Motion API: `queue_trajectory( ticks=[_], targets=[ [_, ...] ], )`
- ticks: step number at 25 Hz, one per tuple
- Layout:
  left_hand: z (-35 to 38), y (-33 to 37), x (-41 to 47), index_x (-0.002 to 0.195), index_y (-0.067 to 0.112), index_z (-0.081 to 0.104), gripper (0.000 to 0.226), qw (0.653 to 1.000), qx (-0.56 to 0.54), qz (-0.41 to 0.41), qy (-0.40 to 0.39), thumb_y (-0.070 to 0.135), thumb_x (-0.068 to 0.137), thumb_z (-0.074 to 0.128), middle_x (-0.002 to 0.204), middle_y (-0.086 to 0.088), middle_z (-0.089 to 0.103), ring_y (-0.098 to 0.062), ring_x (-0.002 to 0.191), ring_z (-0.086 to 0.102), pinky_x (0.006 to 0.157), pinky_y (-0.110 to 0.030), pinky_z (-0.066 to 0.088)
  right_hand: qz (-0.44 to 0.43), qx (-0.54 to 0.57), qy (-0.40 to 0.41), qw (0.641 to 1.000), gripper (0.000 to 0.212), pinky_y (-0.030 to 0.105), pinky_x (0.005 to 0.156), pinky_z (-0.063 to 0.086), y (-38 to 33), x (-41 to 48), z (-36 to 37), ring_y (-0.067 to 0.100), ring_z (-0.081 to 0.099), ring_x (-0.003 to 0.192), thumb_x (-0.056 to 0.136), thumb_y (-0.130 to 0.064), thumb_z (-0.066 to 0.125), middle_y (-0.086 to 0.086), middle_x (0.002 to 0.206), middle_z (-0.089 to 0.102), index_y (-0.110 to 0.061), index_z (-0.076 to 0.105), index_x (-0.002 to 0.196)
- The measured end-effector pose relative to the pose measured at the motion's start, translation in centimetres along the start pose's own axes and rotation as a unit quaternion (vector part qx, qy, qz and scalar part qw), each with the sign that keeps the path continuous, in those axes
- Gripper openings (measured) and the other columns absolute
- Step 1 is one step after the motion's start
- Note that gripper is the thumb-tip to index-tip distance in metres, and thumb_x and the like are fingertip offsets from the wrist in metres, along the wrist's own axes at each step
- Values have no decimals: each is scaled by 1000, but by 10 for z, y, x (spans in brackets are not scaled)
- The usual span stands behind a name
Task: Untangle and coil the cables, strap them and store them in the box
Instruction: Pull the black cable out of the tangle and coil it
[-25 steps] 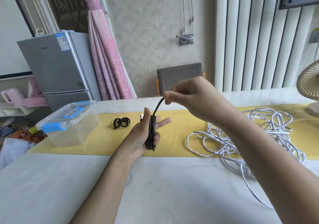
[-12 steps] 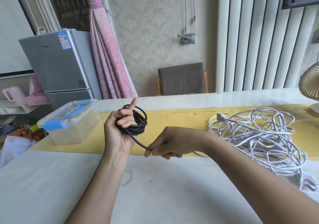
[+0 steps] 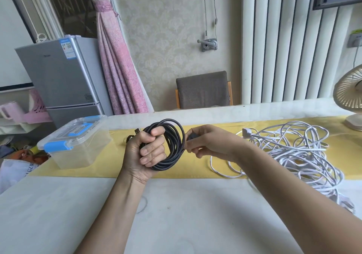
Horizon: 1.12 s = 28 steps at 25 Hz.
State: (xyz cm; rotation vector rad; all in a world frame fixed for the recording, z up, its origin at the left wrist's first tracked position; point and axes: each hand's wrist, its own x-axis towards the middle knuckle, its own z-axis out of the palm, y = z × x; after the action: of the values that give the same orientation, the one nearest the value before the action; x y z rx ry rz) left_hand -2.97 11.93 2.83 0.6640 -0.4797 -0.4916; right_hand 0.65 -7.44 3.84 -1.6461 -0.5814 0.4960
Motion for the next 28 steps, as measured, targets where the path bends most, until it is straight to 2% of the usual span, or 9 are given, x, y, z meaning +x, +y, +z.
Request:
queue_trajectory(
  ticks=[4,6,9,11,14,18,23,26,28],
  targets=[
    [0,0,-2,85,5,51,20,999,-18,23,14,-1,79,33,52,-3,39,-16,39,35,43,-26,34,3,229,-16,973,10,22,60,50,-4,3,11,14,51,62,87,5,50,7,73,53,-1,57,83],
    [-2,0,-1,84,4,52,20,999,-35,31,4,-2,79,33,51,-4,40,-16,41,37,43,-26,34,-17,247,-46,968,9,23,67,51,-7,2,19,13,52,66,91,-3,54,4,77,56,-5,61,86],
    [-3,-2,3,83,4,52,20,999,-28,40,-14,-3,78,34,49,-10,52,-16,40,36,42,-26,36,-23,29,15,999,13,25,72,48,-5,6,36,15,49,76,94,-10,54,7,85,52,-4,59,104],
    [-5,-6,6,81,5,52,19,999,-15,41,-31,-5,78,36,53,-9,59,-15,39,35,42,-26,36,-12,-71,91,993,18,29,77,48,-7,7,43,16,51,81,95,-15,51,7,89,54,-4,57,107],
    [1,-12,9,77,10,55,14,997,32,59,-32,-3,75,49,49,-1,57,-12,39,33,42,-21,39,-9,-1,80,997,23,36,86,54,-10,4,44,18,58,95,97,-14,46,9,103,60,-10,53,118],
    [7,-11,8,65,18,63,14,966,208,105,112,8,56,69,46,5,47,-9,50,51,55,-18,49,-69,-40,173,982,26,39,83,51,-11,8,44,16,58,85,97,-9,41,9,99,64,-17,52,119],
    [2,-12,9,103,7,61,39,921,332,38,198,5,65,69,83,-10,72,-18,80,69,74,-27,56,-107,-275,199,934,38,13,56,37,-17,2,15,1,46,62,96,-10,42,-12,76,52,-26,48,131],
    [3,-11,9,121,17,55,62,871,444,23,207,18,64,79,107,-8,70,-19,99,67,89,-32,52,-92,-381,174,903,40,10,62,36,-23,-4,0,2,54,77,96,-13,46,-8,95,60,-29,50,132],
    [6,-10,7,128,26,51,74,845,501,1,186,31,61,82,119,-2,66,-15,109,63,97,-30,46,-76,-460,86,880,40,18,73,38,-28,-13,-4,10,58,93,95,-13,49,-7,109,64,-33,53,130]
  ],
)
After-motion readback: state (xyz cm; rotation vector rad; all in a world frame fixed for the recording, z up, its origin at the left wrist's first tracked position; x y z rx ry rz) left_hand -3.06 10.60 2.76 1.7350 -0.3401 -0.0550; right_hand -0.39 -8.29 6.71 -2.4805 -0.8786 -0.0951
